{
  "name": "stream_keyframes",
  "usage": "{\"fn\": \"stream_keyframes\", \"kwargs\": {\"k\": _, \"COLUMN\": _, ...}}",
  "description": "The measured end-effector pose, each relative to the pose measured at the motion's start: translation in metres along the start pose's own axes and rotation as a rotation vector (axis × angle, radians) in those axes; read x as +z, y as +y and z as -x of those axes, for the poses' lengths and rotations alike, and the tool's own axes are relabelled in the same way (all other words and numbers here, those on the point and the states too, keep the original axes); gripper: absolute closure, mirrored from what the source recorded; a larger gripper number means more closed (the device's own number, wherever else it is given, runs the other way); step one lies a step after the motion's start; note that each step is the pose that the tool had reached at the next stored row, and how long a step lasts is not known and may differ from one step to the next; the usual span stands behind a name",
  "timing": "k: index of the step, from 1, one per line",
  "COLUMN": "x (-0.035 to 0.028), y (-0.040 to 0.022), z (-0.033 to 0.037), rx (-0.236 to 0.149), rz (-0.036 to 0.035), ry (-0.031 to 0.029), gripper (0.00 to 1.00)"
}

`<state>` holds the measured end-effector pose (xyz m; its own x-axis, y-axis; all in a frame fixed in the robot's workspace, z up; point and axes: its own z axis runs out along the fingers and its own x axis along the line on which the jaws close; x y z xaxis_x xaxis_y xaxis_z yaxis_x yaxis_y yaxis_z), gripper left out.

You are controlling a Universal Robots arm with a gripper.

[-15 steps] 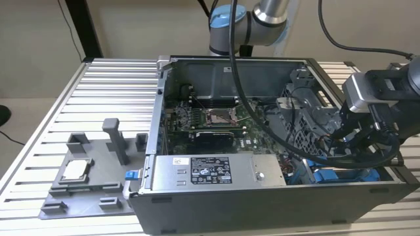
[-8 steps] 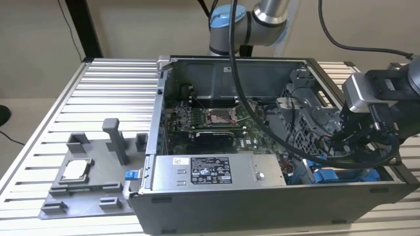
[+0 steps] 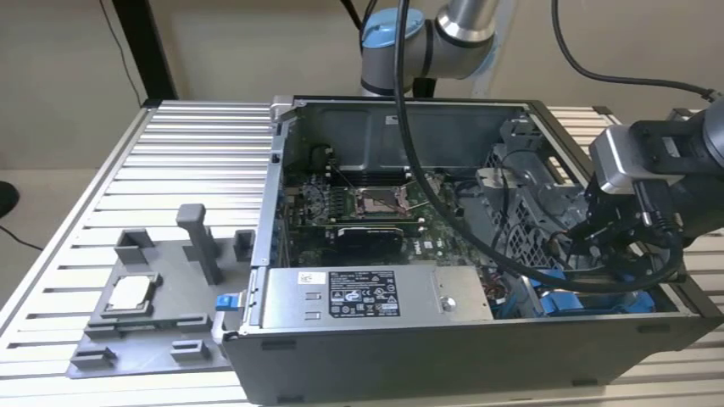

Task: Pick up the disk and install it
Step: 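Insert the first disk wire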

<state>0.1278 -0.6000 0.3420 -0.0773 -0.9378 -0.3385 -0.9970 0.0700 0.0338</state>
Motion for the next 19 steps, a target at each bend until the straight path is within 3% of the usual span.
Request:
{"fn": "stream_keyframes", "kwargs": {"k": 1, "x": 0.0, "y": 0.0, "z": 0.0, "rx": 0.0, "rz": 0.0, "ry": 0.0, "gripper": 0.0}}
{"fn": "stream_keyframes", "kwargs": {"k": 2, "x": 0.0, "y": 0.0, "z": 0.0, "rx": 0.0, "rz": 0.0, "ry": 0.0, "gripper": 1.0}}
{"fn": "stream_keyframes", "kwargs": {"k": 8, "x": 0.0, "y": 0.0, "z": 0.0, "rx": 0.0, "rz": 0.0012, "ry": 0.0014, "gripper": 1.0}}
{"fn": "stream_keyframes", "kwargs": {"k": 12, "x": -0.0008, "y": 0.0001, "z": 0.0004, "rx": 0.007, "rz": 0.0165, "ry": 0.0194, "gripper": 1.0}}
{"fn": "stream_keyframes", "kwargs": {"k": 16, "x": -0.0037, "y": 0.0002, "z": 0.0022, "rx": 0.008, "rz": 0.0182, "ry": 0.046, "gripper": 1.0}}
{"fn": "stream_keyframes", "kwargs": {"k": 18, "x": -0.0037, "y": 0.0003, "z": 0.0033, "rx": 0.009, "rz": 0.0159, "ry": 0.075, "gripper": 1.0}}
{"fn": "stream_keyframes", "kwargs": {"k": 19, "x": -0.0035, "y": 0.0003, "z": 0.0042, "rx": 0.009, "rz": 0.0145, "ry": 0.0938, "gripper": 1.0}}
